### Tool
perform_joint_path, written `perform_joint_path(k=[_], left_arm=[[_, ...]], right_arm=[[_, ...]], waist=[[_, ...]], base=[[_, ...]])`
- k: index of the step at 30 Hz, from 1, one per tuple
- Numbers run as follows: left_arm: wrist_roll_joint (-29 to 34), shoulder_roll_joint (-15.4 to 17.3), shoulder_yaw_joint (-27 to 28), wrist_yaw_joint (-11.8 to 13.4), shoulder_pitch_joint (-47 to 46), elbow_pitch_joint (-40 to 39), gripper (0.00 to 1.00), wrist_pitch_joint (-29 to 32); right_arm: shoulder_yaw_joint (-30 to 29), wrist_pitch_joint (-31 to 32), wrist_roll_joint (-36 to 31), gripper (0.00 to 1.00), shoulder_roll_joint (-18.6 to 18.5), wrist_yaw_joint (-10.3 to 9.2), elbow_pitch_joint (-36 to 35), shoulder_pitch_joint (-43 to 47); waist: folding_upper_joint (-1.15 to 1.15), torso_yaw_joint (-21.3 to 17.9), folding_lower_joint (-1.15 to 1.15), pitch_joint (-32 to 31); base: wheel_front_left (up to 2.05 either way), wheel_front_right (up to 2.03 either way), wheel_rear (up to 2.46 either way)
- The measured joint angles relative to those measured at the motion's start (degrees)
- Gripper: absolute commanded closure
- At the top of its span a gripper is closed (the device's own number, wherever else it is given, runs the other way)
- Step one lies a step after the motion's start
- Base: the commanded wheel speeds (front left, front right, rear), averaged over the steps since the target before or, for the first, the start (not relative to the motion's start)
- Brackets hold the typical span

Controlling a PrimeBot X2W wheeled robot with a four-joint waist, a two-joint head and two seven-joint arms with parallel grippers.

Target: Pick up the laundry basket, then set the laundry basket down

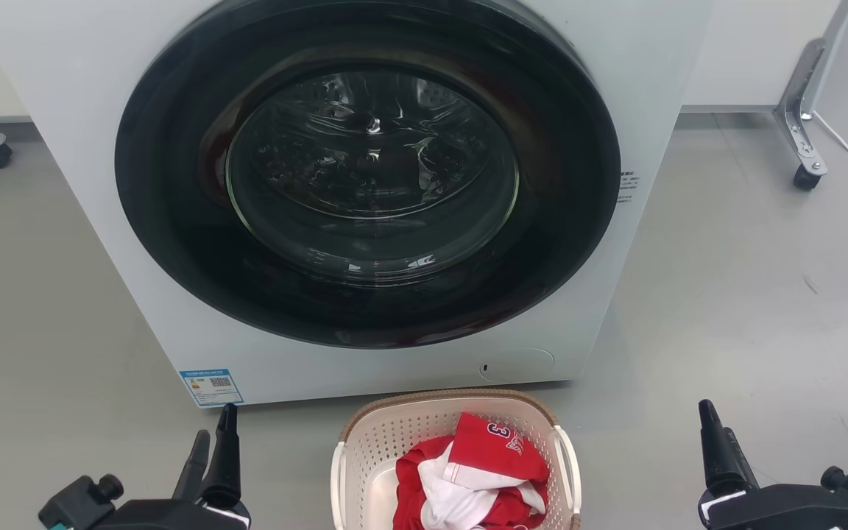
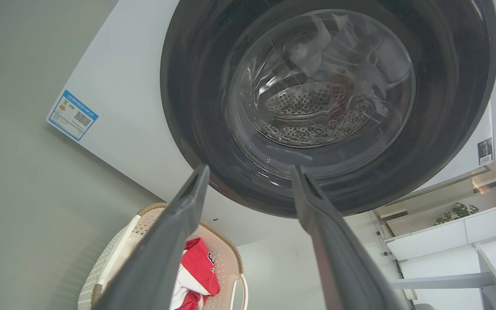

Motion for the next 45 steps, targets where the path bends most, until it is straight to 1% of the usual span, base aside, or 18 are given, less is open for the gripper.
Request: perform_joint_path(k=[9, 19, 26, 29, 30, 45], left_arm=[[11.6, 1.4, -3.0, 1.5, 0.0, -1.1, 0.00, -1.8], [22.3, 2.1, -4.4, 3.0, 0.1, -2.8, 0.00, -4.1], [29.2, 2.2, -5.2, 4.0, 0.2, -3.8, 0.00, -5.5], [30.5, 2.2, -5.3, 4.1, 0.3, -4.2, 0.00, -6.0], [31.6, 2.2, -5.4, 4.2, 0.4, -4.4, 0.00, -6.1], [44.8, 2.2, -7.2, 6.6, 1.5, -6.8, 0.00, -9.3]], right_arm=[[2.5, -1.9, -10.0, 0.00, -0.8, -1.49, -1.4, 0.0], [4.2, -4.0, -19.9, 0.00, -1.3, -3.01, -3.3, 0.3], [5.4, -5.5, -26.3, 0.00, -1.4, -4.01, -4.4, 0.3], [5.7, -6.0, -28.0, 0.00, -1.4, -4.05, -4.8, 0.3], [5.9, -6.1, -28.7, 0.00, -1.4, -4.46, -5.0, 0.3], [8.7, -9.3, -42.0, 0.00, -1.5, -6.47, -7.8, 0.4]], waist=[[0.00, -0.1, 0.00, 0.0], [0.00, -0.2, 0.00, 0.1], [0.00, -0.2, 0.00, 0.2], [0.00, -0.3, 0.00, 0.2], [0.00, -0.3, 0.00, 0.2], [0.00, -0.3, 0.00, 0.2]], base=[[0.00, 0.00, 0.00], [0.00, 0.00, 0.00], [0.00, 0.00, 0.00], [0.00, 0.00, 0.00], [0.00, 0.00, 0.00], [0.00, 0.00, 0.00]])
